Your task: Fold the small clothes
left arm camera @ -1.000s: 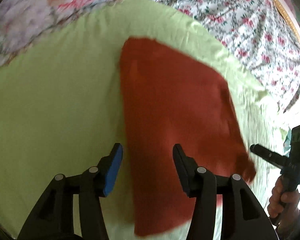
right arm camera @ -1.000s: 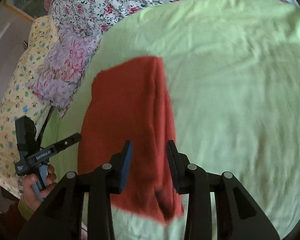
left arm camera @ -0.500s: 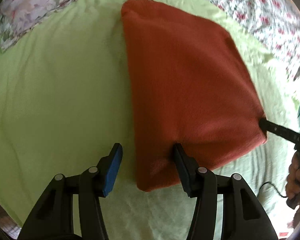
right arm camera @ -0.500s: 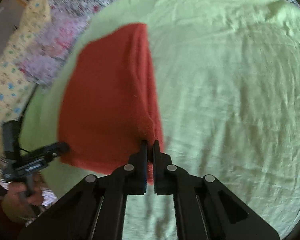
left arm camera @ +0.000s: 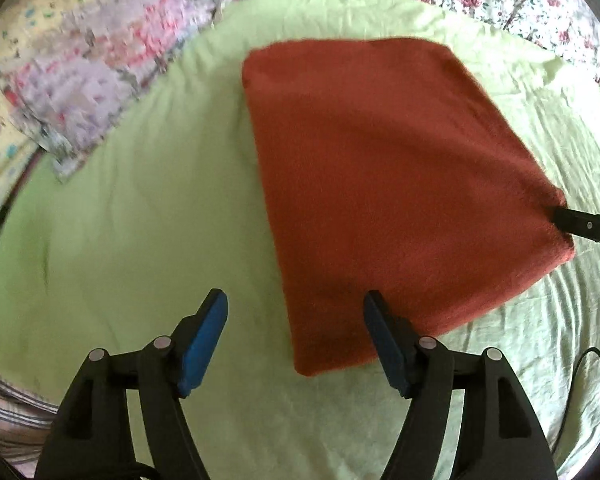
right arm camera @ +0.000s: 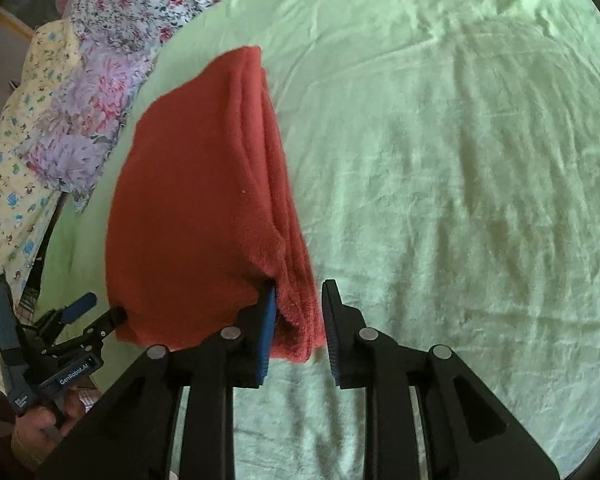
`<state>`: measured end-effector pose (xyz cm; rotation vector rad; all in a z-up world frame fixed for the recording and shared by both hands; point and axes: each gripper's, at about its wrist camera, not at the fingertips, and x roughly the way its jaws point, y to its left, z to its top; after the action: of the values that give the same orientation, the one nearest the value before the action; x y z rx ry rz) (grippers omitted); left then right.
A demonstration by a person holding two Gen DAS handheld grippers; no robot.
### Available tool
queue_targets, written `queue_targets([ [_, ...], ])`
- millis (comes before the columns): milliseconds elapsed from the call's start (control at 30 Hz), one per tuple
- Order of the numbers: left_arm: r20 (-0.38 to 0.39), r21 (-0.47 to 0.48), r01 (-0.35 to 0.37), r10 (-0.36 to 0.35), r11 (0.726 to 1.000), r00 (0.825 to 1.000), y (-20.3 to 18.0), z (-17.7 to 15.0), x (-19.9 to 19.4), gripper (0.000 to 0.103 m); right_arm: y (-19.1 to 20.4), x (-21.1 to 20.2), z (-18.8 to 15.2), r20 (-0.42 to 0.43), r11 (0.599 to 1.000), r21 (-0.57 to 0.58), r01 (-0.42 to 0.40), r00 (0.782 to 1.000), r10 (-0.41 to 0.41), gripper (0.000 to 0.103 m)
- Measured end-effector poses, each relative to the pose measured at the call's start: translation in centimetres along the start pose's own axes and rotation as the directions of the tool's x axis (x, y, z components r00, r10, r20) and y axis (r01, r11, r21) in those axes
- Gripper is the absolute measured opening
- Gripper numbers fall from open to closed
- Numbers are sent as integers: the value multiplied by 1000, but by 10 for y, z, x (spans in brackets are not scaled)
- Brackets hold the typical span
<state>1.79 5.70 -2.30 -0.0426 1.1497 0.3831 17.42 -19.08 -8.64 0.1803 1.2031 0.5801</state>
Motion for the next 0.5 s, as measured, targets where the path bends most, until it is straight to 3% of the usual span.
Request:
queue_targets([
  [133,42,-10,-38,39,999,998,-5,4,-23,77,10,-14,-4,23,1000,-25,1,1000,-1,28],
  [300,121,-34,-87,91,996,989,3,13,-53,81,22,-30,-10,76,998,-61,23,997,-18,42],
  [500,183,-83,-103,117,991,976,23,22,-81,82,23,-40,-16,98,998,-62,26,995,-20,45],
])
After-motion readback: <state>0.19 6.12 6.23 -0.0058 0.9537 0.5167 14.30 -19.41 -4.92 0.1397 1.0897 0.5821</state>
